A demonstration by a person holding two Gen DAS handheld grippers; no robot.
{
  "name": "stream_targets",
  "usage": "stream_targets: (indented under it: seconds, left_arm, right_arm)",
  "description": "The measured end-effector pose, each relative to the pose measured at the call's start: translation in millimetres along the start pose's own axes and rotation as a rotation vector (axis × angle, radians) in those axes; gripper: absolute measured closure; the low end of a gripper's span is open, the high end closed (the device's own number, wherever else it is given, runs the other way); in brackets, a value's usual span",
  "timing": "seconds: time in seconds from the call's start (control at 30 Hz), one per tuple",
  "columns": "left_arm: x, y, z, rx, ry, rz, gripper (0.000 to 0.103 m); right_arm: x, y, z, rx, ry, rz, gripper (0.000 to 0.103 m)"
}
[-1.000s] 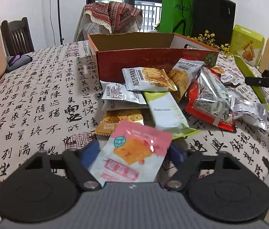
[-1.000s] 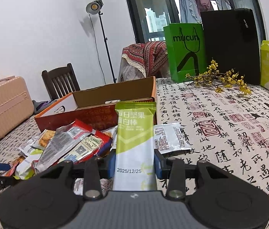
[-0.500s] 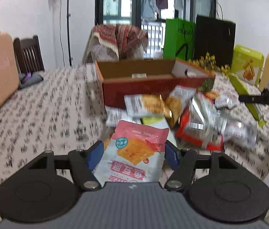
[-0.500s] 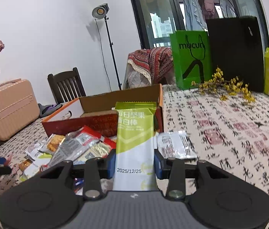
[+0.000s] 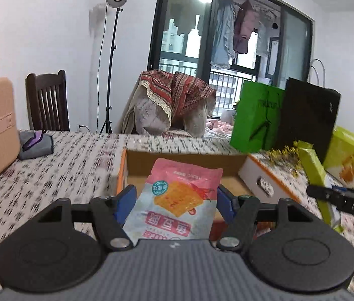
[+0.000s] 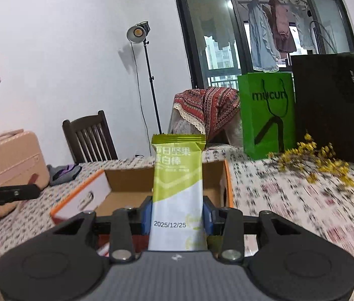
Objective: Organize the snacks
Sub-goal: 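Carry both packets over the box and open both grippers to drop them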
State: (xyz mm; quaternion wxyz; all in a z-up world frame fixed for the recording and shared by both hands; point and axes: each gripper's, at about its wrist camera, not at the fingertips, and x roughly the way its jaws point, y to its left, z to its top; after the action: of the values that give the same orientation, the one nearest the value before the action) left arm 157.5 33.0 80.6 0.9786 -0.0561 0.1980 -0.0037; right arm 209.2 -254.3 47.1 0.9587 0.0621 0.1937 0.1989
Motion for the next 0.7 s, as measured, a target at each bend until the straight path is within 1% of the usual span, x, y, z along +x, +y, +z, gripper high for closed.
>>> stream_targets:
  seconds: [0.13,0.2,0.3,0.4,0.57,0.63,0.7]
  left_arm:
    - [38,-13,24,-0.017,0.017,0.048,0.034]
    - [58,-17,30,-0.031,0.041,0.064,0.034]
    - [86,-22,34,-0.038,0.069,0.107,0.034]
    - [112,-21,34,-0.056,0.109,0.152,0.034]
    - [148,-11,25,-0.085,0.184,0.196,0.034]
    - [154,-9,20,-0.089,0.203,0.199,0.032]
    - [156,-4,18,-0.109,0.212,0.185,0.026]
  right_arm:
    - [38,6,26,0.006,0.023,-0.008,0.065]
    - [56,8,35,0.01,0.041,-0.018,0.064]
    - [87,9,43,0.02,0.081,-0.034,0.064]
    - [114,12,43,0.017,0.122,-0.061,0.065]
    - [154,9,32,0.031,0.21,-0.103,0.064]
    - [163,7,27,0.04,0.233,-0.106,0.065]
    - [165,4,22,0.042,0.251,-0.099,0.064]
